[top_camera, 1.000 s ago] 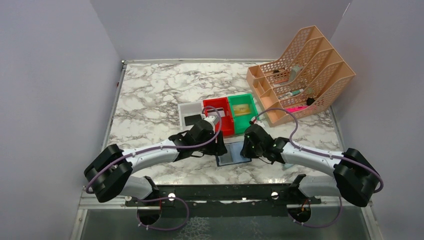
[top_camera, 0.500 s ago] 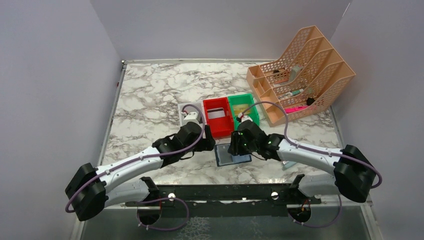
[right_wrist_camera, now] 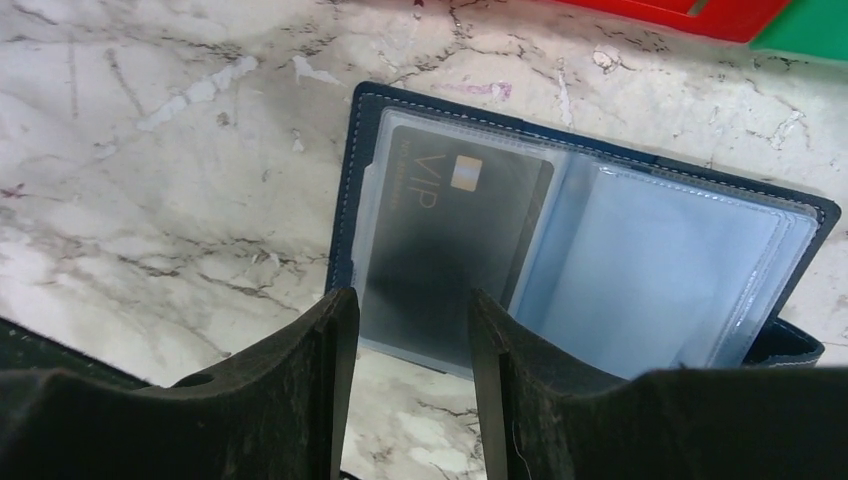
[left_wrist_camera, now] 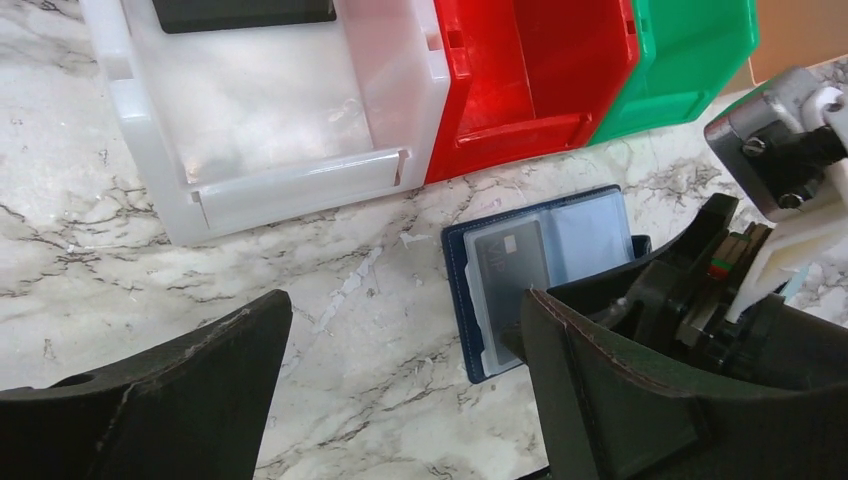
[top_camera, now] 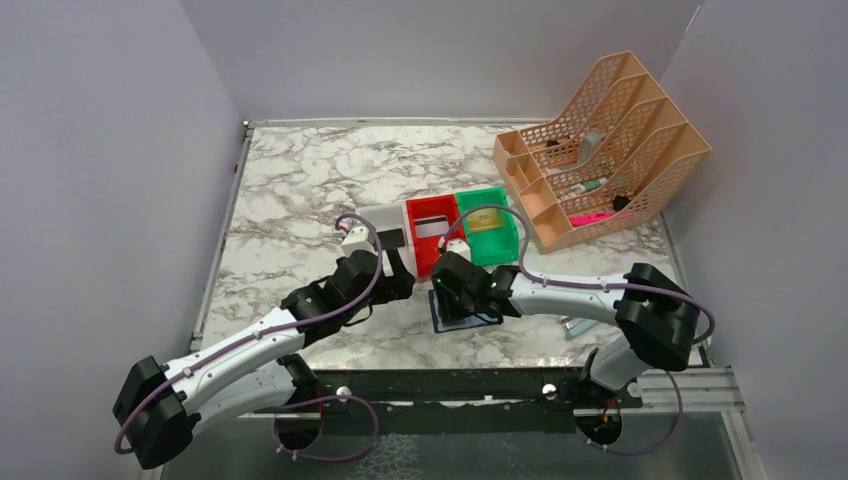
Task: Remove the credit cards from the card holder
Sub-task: Remove the credit card from the card holder.
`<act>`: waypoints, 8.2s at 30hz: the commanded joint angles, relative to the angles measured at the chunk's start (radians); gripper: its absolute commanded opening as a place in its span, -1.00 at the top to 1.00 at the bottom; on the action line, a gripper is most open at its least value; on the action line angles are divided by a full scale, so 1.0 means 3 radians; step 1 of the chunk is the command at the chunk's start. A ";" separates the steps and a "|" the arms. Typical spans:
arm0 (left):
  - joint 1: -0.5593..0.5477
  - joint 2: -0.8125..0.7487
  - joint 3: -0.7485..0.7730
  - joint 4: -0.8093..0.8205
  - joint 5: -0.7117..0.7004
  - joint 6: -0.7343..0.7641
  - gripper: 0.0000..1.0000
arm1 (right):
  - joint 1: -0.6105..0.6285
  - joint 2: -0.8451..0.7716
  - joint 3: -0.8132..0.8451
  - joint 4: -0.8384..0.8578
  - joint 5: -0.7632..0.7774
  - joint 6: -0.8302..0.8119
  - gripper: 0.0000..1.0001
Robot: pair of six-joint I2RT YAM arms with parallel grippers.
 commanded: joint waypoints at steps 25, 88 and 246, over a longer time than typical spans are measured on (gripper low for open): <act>0.0055 0.0033 -0.0087 0.0015 0.0081 -0.0071 -0.79 | 0.0056 0.0412 0.0077 -0.0219 0.0288 0.0231 0.78; 0.0052 0.0557 0.0004 0.0470 0.0800 0.0092 -0.81 | -0.0207 0.0103 -0.0150 0.0438 -0.0373 0.0151 0.70; 0.0920 0.0256 -0.0309 0.0477 0.1528 0.0072 -0.81 | -0.0372 0.0287 -0.0467 0.1139 -0.1324 0.0245 -0.33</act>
